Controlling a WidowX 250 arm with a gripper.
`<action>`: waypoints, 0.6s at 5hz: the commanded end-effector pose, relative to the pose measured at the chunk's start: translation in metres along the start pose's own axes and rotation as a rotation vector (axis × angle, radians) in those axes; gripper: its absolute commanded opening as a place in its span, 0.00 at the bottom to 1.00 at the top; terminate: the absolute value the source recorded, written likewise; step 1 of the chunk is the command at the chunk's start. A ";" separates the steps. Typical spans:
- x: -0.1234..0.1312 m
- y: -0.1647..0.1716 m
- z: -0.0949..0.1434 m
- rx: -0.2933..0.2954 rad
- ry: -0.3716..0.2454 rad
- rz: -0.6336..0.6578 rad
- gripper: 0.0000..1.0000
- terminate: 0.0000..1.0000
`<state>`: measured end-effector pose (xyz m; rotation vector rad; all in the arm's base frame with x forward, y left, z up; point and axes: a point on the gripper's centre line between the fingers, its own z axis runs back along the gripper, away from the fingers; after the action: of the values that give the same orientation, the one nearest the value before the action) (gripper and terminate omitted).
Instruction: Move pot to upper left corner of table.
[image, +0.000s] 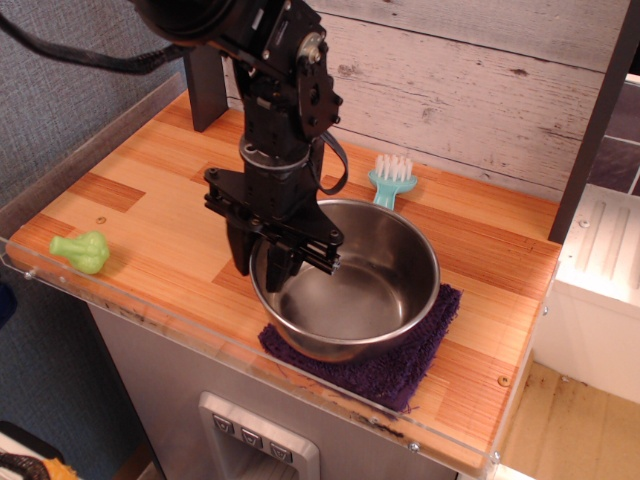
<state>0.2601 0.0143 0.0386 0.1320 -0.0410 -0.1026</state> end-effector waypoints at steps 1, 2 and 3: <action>0.008 0.005 0.025 -0.021 -0.100 0.011 0.00 0.00; 0.022 0.041 0.042 -0.015 -0.151 0.105 0.00 0.00; 0.038 0.096 0.035 -0.018 -0.156 0.242 0.00 0.00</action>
<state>0.3085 0.0969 0.0709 0.0886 -0.1639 0.1276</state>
